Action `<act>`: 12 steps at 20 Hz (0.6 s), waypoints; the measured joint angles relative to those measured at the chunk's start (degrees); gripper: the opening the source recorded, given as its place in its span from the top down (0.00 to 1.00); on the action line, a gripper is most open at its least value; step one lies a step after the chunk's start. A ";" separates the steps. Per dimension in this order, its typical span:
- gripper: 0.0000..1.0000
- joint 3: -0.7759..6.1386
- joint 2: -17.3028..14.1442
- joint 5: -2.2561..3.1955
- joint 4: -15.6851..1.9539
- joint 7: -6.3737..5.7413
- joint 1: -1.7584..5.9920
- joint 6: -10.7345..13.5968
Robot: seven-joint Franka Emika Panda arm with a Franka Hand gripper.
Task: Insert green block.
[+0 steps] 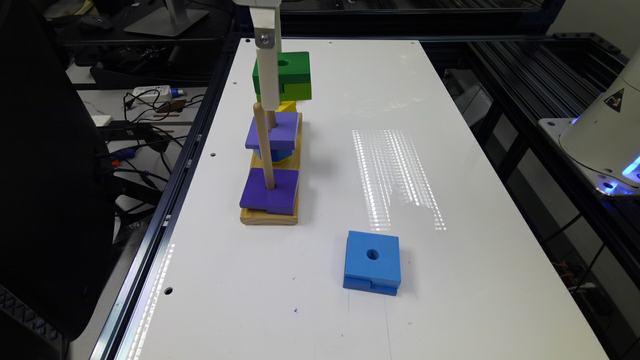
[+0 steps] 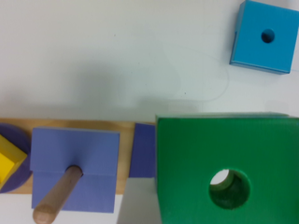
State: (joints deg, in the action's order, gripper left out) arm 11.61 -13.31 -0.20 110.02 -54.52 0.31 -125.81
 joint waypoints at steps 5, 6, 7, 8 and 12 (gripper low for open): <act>1.00 0.00 -0.52 0.00 0.00 0.00 0.00 -0.35; 1.00 0.00 -0.56 0.00 0.00 0.00 0.00 -0.37; 1.00 0.00 -0.59 0.00 0.00 0.00 0.00 -0.40; 1.00 0.00 -0.60 0.00 0.00 0.00 0.00 -0.41; 1.00 0.00 -0.60 0.00 0.00 0.00 0.00 -0.42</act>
State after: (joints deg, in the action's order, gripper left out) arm 11.61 -13.91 -0.20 110.03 -54.51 0.31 -126.23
